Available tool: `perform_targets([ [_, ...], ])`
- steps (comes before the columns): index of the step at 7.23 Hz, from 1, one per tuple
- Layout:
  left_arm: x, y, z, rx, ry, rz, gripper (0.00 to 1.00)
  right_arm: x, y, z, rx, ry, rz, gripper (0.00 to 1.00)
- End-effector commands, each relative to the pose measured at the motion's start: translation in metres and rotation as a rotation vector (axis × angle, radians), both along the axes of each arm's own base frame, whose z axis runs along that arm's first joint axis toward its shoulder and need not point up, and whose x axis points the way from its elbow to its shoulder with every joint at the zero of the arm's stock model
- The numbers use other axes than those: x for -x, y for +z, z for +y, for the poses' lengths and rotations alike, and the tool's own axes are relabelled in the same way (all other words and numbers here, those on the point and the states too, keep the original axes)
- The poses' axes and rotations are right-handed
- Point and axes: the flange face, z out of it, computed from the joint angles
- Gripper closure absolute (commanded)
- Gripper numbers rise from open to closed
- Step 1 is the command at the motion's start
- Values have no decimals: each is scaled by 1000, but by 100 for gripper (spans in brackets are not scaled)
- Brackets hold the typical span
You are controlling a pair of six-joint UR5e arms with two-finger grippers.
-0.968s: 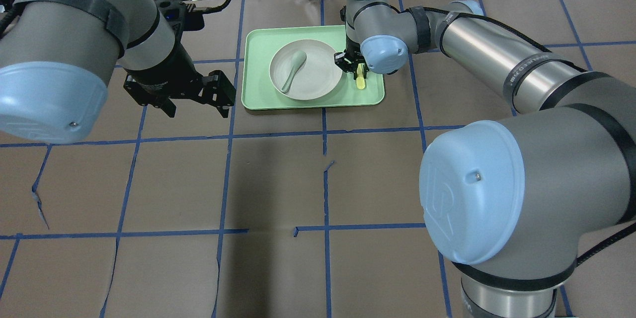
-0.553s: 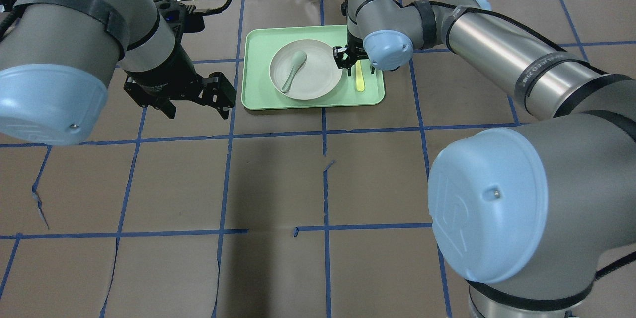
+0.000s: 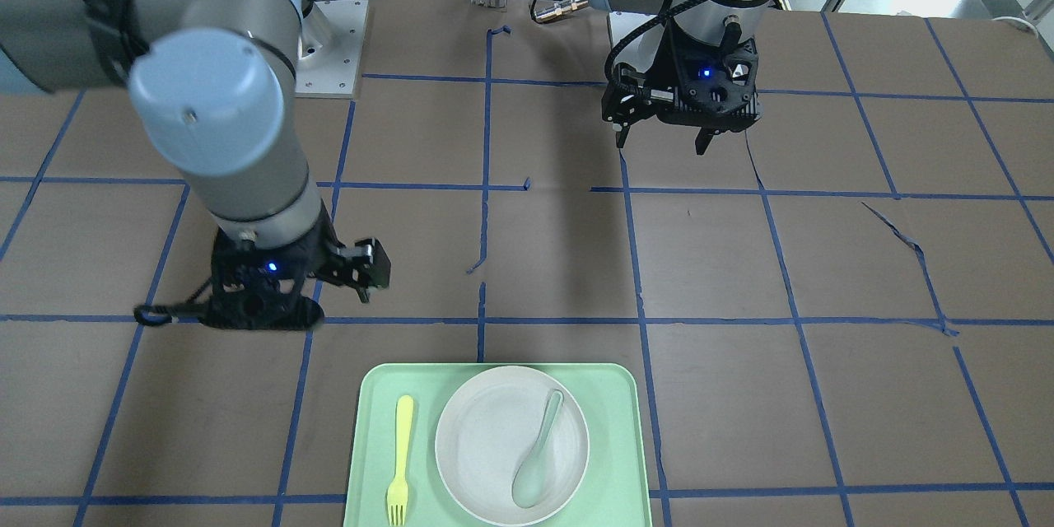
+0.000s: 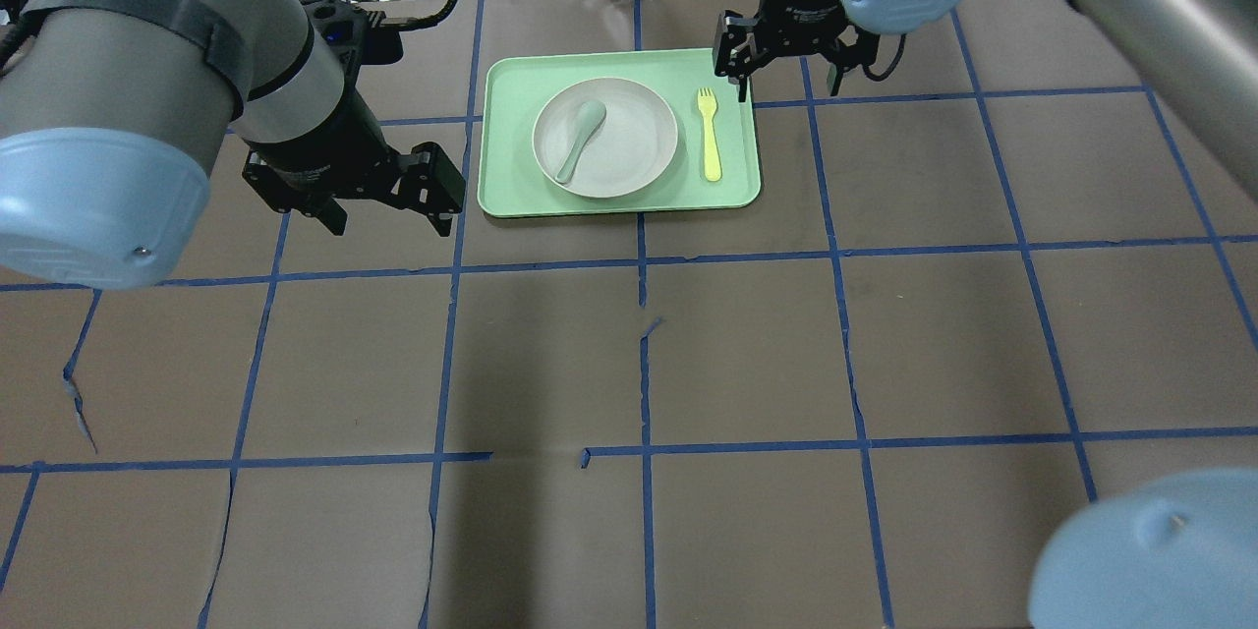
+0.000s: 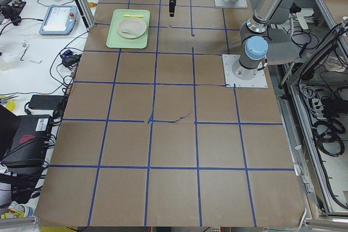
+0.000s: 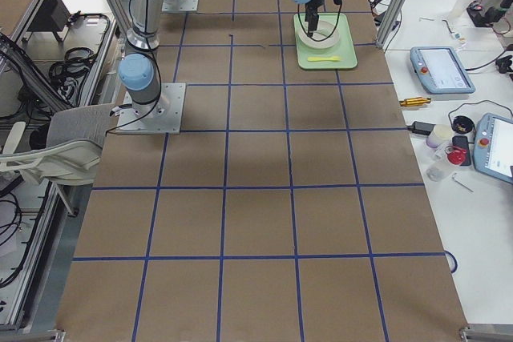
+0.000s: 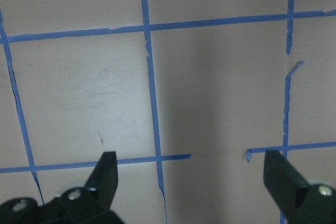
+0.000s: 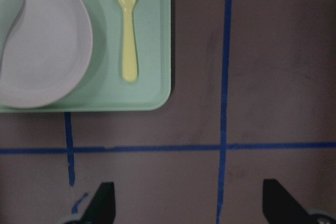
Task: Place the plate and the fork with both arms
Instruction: 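Release the fork and raise the right gripper away from the tray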
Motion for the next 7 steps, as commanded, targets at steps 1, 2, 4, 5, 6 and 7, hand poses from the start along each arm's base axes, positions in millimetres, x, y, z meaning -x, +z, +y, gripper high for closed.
perform_targets([
  [1, 0, 2, 2, -1, 0, -1, 0, 22, 66, 101, -36, 61, 0, 0],
  [2, 0, 3, 2, 1, 0, -1, 0, 25, 49, 128, -50, 58, -1, 0],
  [4, 0, 2, 2, -1, 0, -1, 0, 25, 51, 143, 61, 17, -6, 0],
  [5, 0, 2, 2, -1, 2, -1, 0, 25, 51, 144, 50, 25, 3, 0],
  [6, 0, 3, 2, 1, 3, -1, 0, 22, 50, 144, 51, 26, 7, 0],
  [7, 0, 4, 3, 2, 2, -1, 0, 22, 51, 144, 52, 25, 5, 0],
])
